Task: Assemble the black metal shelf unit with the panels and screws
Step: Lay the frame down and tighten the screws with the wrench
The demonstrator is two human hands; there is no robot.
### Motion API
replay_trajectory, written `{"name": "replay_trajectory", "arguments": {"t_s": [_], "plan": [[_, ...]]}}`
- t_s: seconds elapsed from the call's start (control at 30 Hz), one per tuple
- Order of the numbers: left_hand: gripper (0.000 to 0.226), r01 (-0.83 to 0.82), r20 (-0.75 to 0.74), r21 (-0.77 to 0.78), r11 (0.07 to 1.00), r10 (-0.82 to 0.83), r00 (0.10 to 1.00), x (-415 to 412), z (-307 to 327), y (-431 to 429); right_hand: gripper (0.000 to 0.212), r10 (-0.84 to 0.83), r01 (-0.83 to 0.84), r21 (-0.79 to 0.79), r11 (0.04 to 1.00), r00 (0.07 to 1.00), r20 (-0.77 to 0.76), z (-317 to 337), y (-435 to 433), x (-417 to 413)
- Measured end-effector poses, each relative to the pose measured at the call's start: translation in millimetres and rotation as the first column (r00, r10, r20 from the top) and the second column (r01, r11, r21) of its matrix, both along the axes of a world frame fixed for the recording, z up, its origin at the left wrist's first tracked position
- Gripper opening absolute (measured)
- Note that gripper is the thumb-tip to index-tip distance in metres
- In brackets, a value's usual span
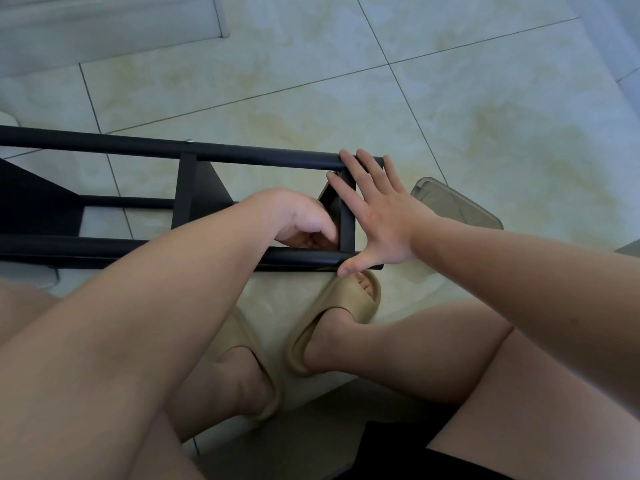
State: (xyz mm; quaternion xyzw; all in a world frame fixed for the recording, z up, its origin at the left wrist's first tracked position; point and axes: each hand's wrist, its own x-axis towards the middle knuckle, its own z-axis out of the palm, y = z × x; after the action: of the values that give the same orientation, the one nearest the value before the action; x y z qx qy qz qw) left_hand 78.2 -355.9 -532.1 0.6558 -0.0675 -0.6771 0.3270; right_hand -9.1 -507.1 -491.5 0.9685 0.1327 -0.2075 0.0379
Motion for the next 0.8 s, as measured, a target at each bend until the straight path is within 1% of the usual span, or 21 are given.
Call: {"name": "replay_trajectory", "arguments": {"t_s": [0.2, 0.43, 0.63, 0.8], "plan": [[0.031, 0.006, 0.006, 0.024, 1.000, -0.006, 1.000, -2.1, 6.7, -4.6, 0.146, -0.011, 0.011, -0.004, 1.000, 1.000, -0.007, 1.3, 1.6, -1.7], [0.035, -0.046, 0.023, 0.021, 0.999, 0.046, 0.999, -5.0, 4.1, -4.2, 0.147, -0.011, 0.011, 0.005, 1.000, 1.000, -0.002, 1.2, 1.7, -2.4], [0.033, -0.024, 0.012, 0.036, 0.999, 0.024, 1.000, -3.5, 3.8, -2.5, 0.146, -0.008, 0.008, -0.001, 1.000, 1.000, 0.001, 1.3, 1.5, -2.2], [0.036, -0.034, 0.043, 0.018, 0.999, 0.033, 0.999, -5.2, 5.6, -3.1, 0.146, -0.009, 0.009, 0.000, 1.000, 1.000, 0.006, -0.1, 2.7, -2.6]]}}
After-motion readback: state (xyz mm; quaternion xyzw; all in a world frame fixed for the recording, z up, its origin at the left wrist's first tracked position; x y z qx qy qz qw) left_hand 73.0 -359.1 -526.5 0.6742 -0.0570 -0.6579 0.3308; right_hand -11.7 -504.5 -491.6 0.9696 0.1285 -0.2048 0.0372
